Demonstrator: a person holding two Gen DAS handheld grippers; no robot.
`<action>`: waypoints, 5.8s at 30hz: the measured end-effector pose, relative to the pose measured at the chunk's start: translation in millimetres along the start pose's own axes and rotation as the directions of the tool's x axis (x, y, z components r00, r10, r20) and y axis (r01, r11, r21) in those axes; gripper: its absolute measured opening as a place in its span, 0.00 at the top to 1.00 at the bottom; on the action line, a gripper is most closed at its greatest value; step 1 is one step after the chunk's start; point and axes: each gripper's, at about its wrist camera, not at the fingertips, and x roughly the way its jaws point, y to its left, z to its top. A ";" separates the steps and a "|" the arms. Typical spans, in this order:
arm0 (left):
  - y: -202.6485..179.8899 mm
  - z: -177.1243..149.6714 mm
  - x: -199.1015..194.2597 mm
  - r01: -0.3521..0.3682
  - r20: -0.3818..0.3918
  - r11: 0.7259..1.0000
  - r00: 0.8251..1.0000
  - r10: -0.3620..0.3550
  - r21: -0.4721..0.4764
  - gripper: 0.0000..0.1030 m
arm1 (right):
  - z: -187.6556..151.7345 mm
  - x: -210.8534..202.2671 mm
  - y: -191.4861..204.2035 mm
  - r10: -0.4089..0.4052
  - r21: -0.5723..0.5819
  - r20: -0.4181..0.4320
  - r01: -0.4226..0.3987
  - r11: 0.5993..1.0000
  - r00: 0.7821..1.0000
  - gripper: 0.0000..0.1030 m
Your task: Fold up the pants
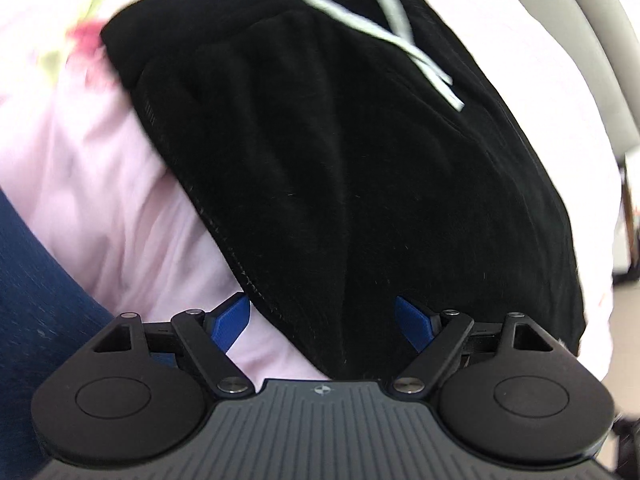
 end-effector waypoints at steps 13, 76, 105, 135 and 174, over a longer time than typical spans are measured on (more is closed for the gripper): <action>28.3 7.5 13.2 0.101 0.026 0.983 0.995 -0.098 -0.156 0.24 | 49.1 9.3 -51.5 0.005 0.119 -0.012 -0.004 0.993 1.000 0.05; -24.4 39.5 -74.1 0.221 0.223 0.957 0.939 -0.261 0.188 0.75 | 121.4 2.4 -238.2 -0.038 0.429 0.195 -0.050 0.902 0.980 0.90; -168.9 215.6 22.0 0.112 0.157 0.936 0.972 -0.172 0.335 0.75 | 279.6 123.3 -175.1 -0.037 0.454 0.239 -0.078 0.888 0.970 0.89; -37.9 228.0 -23.8 -0.026 0.425 0.978 0.903 -0.066 0.207 0.24 | 251.4 202.6 -34.8 0.180 0.281 0.109 -0.204 0.938 0.978 0.66; -3.0 252.6 -15.7 0.149 0.332 0.972 0.921 -0.204 0.183 0.24 | 195.5 273.8 219.1 0.214 -0.664 -0.315 -0.376 0.646 0.925 0.45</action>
